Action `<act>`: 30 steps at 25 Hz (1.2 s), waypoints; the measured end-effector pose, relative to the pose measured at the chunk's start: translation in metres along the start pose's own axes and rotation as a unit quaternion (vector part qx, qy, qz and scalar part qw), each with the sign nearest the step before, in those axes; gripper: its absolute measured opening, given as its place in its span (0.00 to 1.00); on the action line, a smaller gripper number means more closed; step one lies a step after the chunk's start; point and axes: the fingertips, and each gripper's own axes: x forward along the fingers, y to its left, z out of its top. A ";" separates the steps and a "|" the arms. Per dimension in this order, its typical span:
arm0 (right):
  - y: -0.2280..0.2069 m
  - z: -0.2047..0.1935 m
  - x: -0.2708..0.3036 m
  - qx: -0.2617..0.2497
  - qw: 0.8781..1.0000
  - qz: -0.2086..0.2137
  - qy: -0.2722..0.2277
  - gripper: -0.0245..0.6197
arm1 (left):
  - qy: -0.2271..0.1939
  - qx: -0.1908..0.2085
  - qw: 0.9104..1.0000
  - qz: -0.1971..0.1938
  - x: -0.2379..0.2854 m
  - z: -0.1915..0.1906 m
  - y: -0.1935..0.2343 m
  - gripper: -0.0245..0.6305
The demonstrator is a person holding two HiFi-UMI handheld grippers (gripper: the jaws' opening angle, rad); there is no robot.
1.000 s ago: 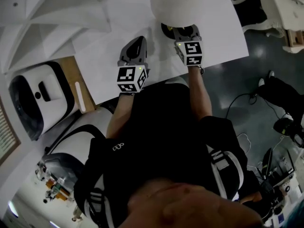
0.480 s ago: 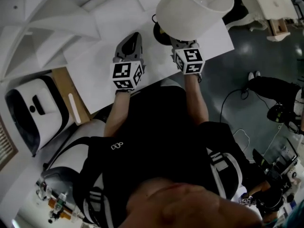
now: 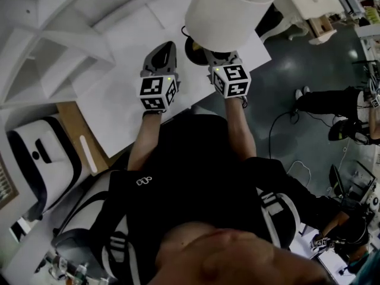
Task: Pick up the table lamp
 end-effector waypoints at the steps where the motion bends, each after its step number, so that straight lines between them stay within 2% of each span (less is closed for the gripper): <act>1: 0.002 0.004 -0.004 0.000 1.000 0.000 0.000 0.20 | 0.001 0.005 1.000 -0.004 0.000 0.003 -0.004 0.05; 6: 0.008 0.024 -0.022 -0.001 1.000 0.003 -0.006 0.20 | -0.012 0.014 0.999 -0.027 0.004 0.021 -0.020 0.05; 15: 0.016 0.053 -0.042 -0.010 1.000 0.001 -0.013 0.20 | -0.026 0.018 0.999 -0.037 -0.009 0.036 -0.034 0.05; 30: 0.029 0.045 -0.037 -0.005 1.000 0.004 -0.004 0.20 | -0.027 0.012 0.999 -0.030 -0.023 0.032 -0.023 0.05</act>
